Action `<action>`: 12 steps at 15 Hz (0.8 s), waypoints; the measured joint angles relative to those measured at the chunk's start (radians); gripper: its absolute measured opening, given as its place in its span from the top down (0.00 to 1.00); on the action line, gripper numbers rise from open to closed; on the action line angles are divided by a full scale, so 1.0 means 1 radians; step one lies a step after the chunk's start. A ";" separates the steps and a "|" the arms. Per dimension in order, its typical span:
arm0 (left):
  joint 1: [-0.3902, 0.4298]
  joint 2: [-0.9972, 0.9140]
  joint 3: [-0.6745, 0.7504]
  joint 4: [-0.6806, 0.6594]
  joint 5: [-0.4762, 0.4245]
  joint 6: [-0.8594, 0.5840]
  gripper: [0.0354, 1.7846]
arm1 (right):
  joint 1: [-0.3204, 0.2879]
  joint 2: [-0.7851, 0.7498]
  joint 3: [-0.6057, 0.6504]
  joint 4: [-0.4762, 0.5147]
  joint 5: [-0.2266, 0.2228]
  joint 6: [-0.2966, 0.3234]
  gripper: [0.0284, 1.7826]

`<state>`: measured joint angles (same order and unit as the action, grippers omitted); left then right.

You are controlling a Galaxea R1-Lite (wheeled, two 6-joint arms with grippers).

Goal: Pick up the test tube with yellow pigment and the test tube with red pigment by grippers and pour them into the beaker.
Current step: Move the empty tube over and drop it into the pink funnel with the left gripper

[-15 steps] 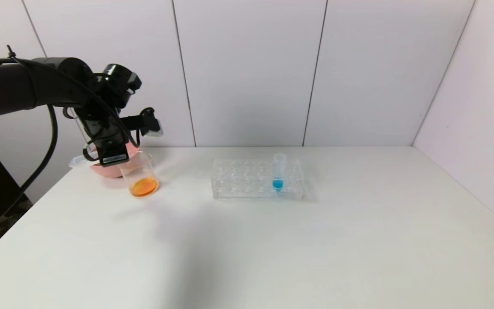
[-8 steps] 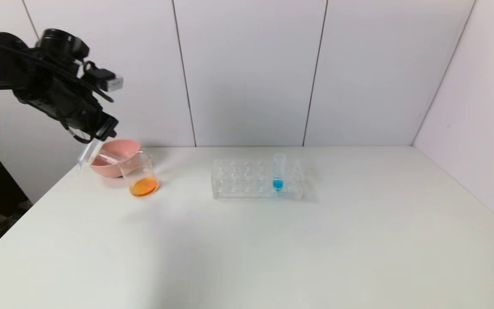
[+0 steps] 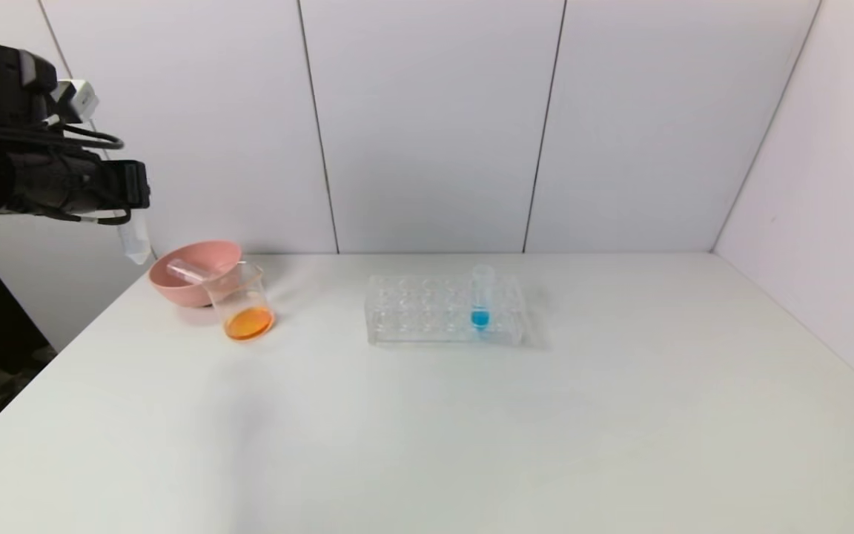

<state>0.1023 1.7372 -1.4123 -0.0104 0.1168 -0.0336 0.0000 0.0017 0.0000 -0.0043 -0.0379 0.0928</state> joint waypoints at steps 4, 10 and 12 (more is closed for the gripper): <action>0.005 0.017 0.217 -0.457 0.077 -0.029 0.76 | 0.000 0.000 0.000 0.000 0.000 0.000 0.04; 0.000 0.206 0.134 -0.551 0.079 -0.140 0.76 | 0.000 0.000 0.000 0.000 0.000 0.000 0.04; 0.001 0.283 0.074 -0.553 0.079 -0.145 0.76 | 0.000 0.000 0.000 0.000 0.000 0.000 0.04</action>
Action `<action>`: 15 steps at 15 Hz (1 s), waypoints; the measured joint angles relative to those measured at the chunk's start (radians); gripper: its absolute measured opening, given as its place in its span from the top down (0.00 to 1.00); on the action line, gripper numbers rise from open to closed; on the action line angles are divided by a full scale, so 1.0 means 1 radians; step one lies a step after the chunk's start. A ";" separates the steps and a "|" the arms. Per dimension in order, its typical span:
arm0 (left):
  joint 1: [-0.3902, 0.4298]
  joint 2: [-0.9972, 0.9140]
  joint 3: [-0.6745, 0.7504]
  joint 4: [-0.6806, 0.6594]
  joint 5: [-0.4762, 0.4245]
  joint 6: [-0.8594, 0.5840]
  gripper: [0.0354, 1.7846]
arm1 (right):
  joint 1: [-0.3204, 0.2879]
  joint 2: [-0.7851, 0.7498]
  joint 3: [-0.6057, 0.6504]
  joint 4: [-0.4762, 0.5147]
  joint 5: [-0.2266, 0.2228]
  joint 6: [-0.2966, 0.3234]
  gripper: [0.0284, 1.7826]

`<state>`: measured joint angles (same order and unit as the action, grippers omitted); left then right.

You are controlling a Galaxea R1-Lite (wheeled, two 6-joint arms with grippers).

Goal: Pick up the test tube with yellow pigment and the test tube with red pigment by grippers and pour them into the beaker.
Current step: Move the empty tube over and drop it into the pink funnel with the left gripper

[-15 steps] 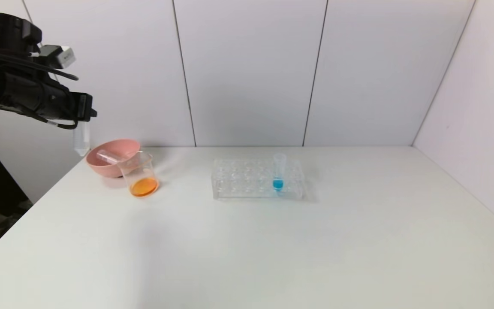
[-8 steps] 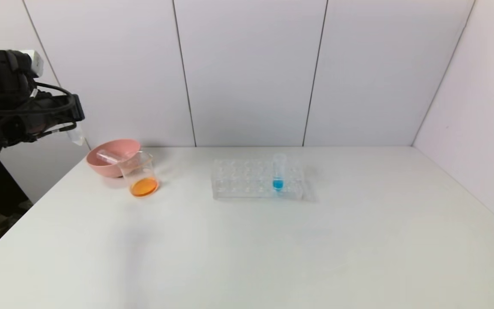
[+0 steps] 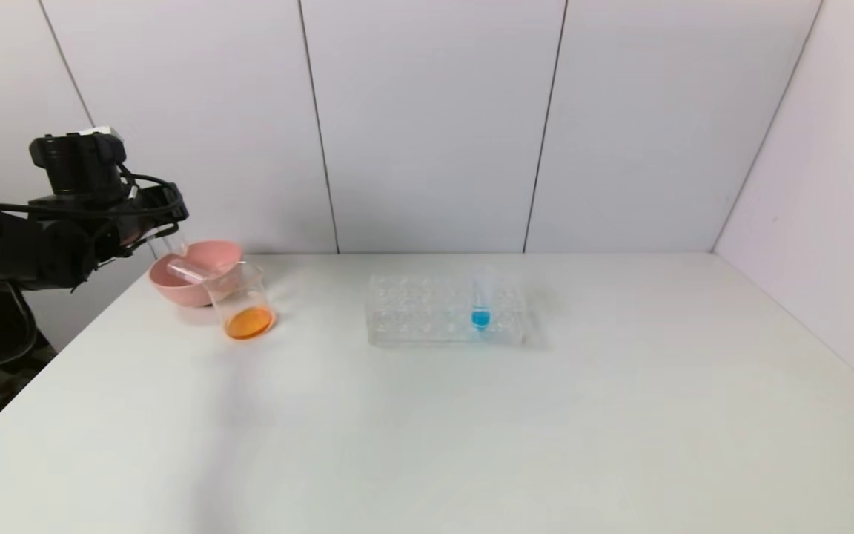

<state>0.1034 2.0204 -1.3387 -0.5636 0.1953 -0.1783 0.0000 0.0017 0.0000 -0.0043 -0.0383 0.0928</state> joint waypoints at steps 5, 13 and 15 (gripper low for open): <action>-0.004 0.161 -0.160 0.008 0.002 0.010 0.76 | 0.000 0.000 0.000 0.000 0.000 0.000 0.04; -0.006 0.246 -0.209 0.000 0.003 0.020 0.69 | 0.000 0.000 0.000 0.000 0.000 0.000 0.04; -0.005 0.244 -0.208 0.000 0.004 0.021 0.56 | 0.000 0.000 0.000 0.000 0.000 0.000 0.04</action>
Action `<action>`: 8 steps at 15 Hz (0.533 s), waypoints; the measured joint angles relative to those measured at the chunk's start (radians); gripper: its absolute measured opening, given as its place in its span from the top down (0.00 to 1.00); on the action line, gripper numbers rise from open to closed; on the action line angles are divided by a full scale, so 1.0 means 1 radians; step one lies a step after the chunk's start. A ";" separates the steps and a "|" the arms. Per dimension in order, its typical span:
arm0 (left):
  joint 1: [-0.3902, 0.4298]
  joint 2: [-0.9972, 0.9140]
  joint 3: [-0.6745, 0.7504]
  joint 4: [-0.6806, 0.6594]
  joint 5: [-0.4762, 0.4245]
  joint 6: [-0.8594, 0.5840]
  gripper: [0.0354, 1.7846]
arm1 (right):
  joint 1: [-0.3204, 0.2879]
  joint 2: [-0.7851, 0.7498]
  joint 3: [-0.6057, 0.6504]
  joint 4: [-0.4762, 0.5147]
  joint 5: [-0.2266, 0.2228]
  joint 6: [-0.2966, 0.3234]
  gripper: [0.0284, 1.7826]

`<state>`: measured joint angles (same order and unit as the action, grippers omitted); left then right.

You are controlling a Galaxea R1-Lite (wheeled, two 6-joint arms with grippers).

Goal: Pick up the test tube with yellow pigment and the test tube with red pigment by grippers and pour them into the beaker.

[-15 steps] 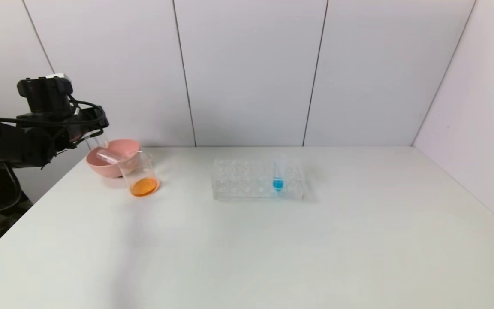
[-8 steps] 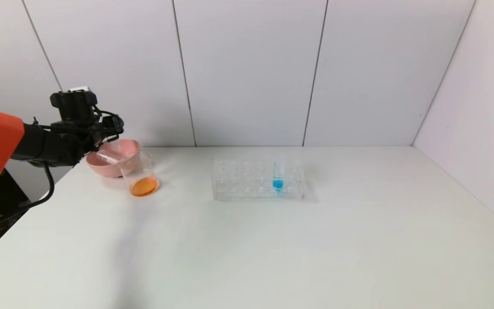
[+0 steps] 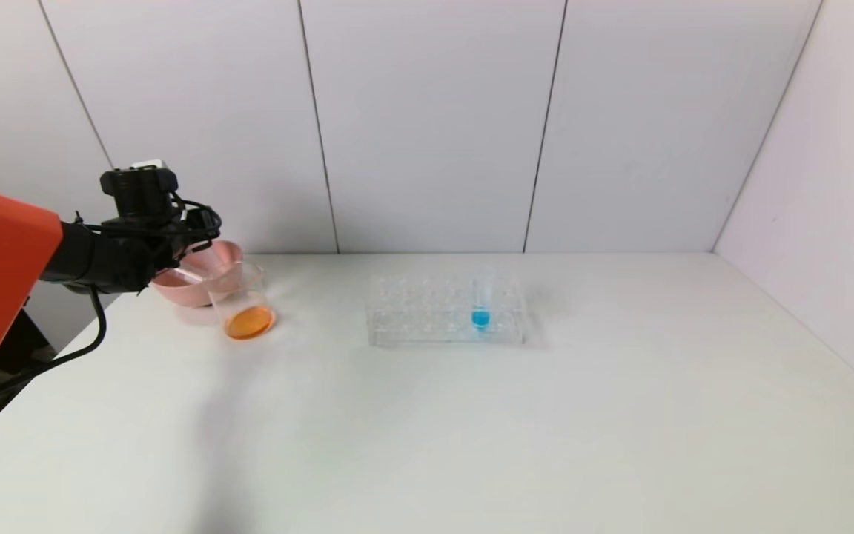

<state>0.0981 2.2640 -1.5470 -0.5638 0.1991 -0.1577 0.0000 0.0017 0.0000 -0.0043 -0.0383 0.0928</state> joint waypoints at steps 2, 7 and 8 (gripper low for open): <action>0.000 -0.008 0.005 0.000 0.000 0.001 0.37 | 0.000 0.000 0.000 0.000 0.000 0.000 0.04; -0.012 -0.084 0.056 0.000 0.020 0.000 0.04 | 0.000 0.000 0.000 0.000 0.000 0.000 0.04; -0.020 -0.121 0.089 0.001 0.014 0.001 0.02 | 0.000 0.000 0.000 0.000 0.000 0.000 0.04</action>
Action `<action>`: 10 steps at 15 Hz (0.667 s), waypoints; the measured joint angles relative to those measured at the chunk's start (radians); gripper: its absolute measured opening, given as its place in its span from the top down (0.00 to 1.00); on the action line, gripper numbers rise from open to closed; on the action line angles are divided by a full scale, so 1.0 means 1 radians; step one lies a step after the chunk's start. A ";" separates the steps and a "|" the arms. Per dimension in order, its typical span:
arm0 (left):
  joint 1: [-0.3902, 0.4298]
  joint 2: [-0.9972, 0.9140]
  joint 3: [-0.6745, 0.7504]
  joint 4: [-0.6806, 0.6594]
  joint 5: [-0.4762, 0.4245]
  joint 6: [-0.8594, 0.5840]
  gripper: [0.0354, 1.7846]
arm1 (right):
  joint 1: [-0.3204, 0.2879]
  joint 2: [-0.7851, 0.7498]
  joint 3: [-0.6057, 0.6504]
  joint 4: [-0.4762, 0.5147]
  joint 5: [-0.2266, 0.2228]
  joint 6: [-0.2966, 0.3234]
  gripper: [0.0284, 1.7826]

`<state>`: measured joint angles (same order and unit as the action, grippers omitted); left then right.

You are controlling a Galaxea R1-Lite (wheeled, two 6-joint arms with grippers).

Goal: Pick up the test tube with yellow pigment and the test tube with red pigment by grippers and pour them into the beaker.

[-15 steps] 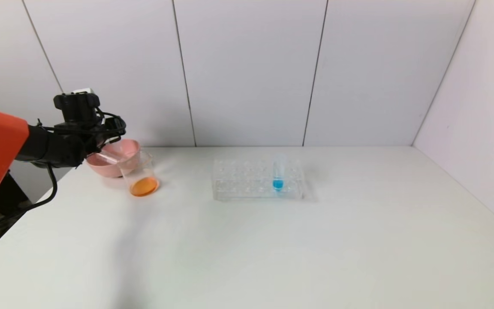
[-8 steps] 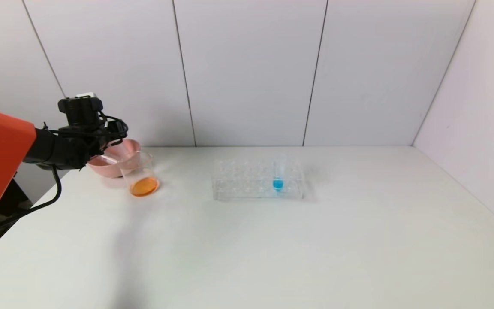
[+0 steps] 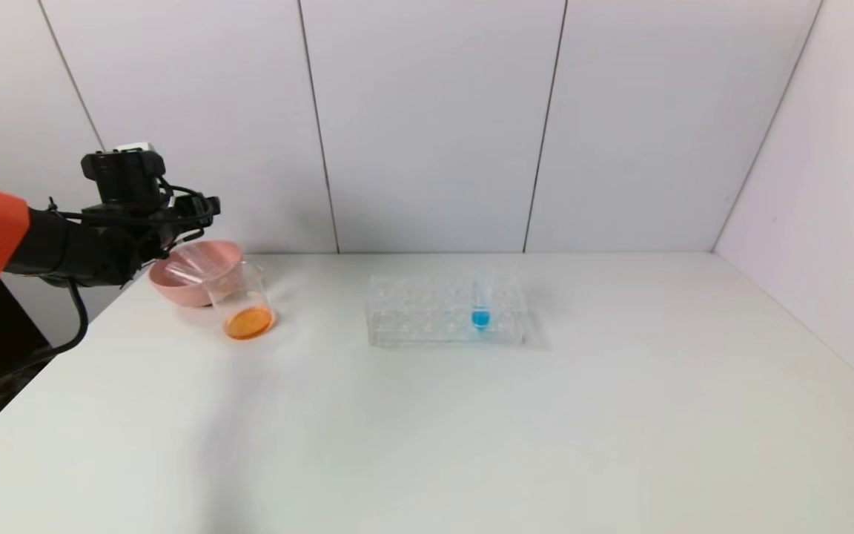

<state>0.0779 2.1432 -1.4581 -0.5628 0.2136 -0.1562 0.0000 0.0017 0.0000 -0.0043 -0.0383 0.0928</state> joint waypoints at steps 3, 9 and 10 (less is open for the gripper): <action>-0.023 -0.127 0.134 -0.026 -0.094 0.003 0.01 | 0.000 0.000 0.000 0.000 0.000 0.000 0.04; -0.032 -0.471 0.511 -0.098 -0.284 0.248 0.01 | 0.000 0.000 0.000 0.000 0.000 0.000 0.04; -0.034 -0.532 0.561 -0.099 -0.285 0.267 0.01 | 0.000 0.000 0.000 0.000 0.000 0.000 0.04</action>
<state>0.0443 1.6111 -0.8970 -0.6619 -0.0717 0.1111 0.0000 0.0017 0.0000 -0.0043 -0.0383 0.0932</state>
